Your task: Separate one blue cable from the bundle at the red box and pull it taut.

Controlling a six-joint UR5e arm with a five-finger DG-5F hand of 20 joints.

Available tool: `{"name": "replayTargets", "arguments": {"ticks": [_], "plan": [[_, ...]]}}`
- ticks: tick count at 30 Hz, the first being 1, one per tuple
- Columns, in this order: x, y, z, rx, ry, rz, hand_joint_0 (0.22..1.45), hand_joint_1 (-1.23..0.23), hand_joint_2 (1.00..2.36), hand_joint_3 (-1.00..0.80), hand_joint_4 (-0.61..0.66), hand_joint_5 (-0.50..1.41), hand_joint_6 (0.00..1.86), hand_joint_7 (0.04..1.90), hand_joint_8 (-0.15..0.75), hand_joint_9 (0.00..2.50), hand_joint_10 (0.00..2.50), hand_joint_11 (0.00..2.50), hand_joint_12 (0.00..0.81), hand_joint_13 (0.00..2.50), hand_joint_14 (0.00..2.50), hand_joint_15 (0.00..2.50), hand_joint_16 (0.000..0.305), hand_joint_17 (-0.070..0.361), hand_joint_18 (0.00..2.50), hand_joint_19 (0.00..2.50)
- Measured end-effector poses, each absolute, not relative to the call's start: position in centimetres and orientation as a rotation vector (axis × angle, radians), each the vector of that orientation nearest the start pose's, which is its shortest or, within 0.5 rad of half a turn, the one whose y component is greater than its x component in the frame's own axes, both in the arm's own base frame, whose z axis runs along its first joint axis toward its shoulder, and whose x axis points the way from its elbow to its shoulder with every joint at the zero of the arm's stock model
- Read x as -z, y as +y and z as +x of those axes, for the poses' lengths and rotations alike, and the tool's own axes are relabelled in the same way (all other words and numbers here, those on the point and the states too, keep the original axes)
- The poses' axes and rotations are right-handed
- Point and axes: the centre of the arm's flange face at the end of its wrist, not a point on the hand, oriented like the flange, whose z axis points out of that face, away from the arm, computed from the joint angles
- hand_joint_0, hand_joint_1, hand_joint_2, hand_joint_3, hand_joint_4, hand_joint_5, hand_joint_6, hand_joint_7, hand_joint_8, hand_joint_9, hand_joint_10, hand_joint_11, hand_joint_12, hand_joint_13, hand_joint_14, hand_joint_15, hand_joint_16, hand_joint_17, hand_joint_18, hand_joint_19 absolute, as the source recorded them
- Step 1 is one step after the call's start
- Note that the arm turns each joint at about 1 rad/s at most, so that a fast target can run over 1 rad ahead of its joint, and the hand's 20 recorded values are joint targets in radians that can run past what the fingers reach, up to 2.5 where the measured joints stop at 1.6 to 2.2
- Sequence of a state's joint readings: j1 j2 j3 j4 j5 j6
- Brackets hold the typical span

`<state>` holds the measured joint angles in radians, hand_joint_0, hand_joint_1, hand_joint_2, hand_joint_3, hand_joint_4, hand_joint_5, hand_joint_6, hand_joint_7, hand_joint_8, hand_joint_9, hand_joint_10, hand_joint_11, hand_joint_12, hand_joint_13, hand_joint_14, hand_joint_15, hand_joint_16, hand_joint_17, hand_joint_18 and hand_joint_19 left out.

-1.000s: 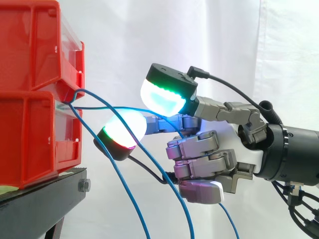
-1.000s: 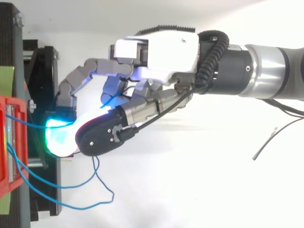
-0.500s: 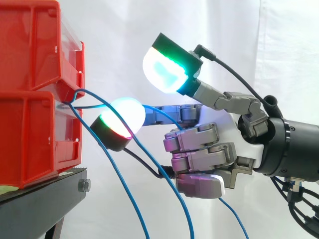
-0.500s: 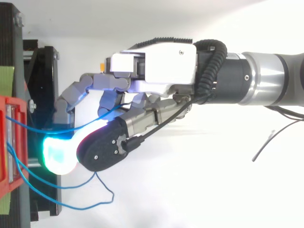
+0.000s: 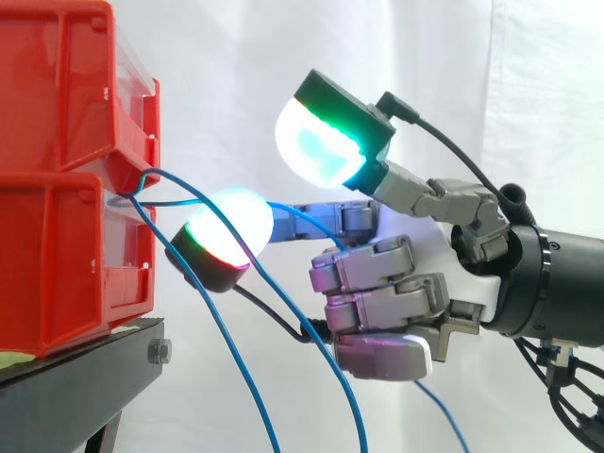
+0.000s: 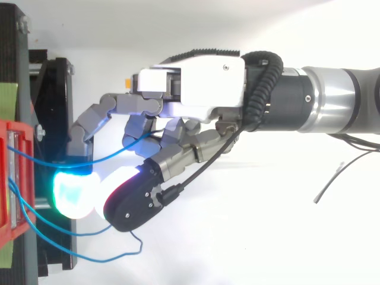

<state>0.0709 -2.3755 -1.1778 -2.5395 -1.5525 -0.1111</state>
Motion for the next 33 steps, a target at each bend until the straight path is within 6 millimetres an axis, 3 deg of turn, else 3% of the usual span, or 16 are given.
{"name": "replayTargets", "arguments": {"ticks": [6, 15, 19, 25, 33], "plan": [[-20.8, -8.1, 78.3, -1.236, 1.168, 0.999, 0.51, -0.54, 1.0, -0.48, 0.23, -0.24, 0.85, 0.64, 0.519, 1.13, 2.5, 2.04, 0.677, 1.91, 2.5, 1.42, 0.264, 0.198, 2.47, 0.65], [-20.2, -8.1, 78.0, -1.24, 1.168, 1.005, 0.56, -0.53, 1.01, -0.43, 0.24, -0.22, 0.82, 0.69, 0.589, 1.46, 2.5, 2.26, 0.753, 2.11, 2.5, 1.87, 0.266, 0.199, 2.5, 0.89], [-20.3, -8.2, 78.1, -1.239, 1.162, 1.004, 0.58, -0.57, 1.02, -0.32, 0.22, -0.22, 0.82, 0.7, 0.581, 1.46, 2.5, 2.27, 0.761, 2.12, 2.5, 1.87, 0.265, 0.199, 2.5, 0.91], [-20.6, -8.6, 78.2, -1.232, 1.147, 1.01, 0.59, -0.58, 1.02, -0.33, 0.2, -0.22, 0.82, 0.71, 0.552, 1.43, 2.5, 2.26, 0.735, 2.06, 2.5, 1.81, 0.27, 0.203, 2.5, 0.87], [-21.6, -9.4, 78.6, -1.245, 1.12, 1.015, 0.59, -0.58, 1.01, -0.34, 0.18, -0.23, 0.83, 0.7, 0.513, 1.35, 2.5, 2.16, 0.677, 1.95, 2.5, 1.69, 0.257, 0.192, 2.5, 1.04]]}}
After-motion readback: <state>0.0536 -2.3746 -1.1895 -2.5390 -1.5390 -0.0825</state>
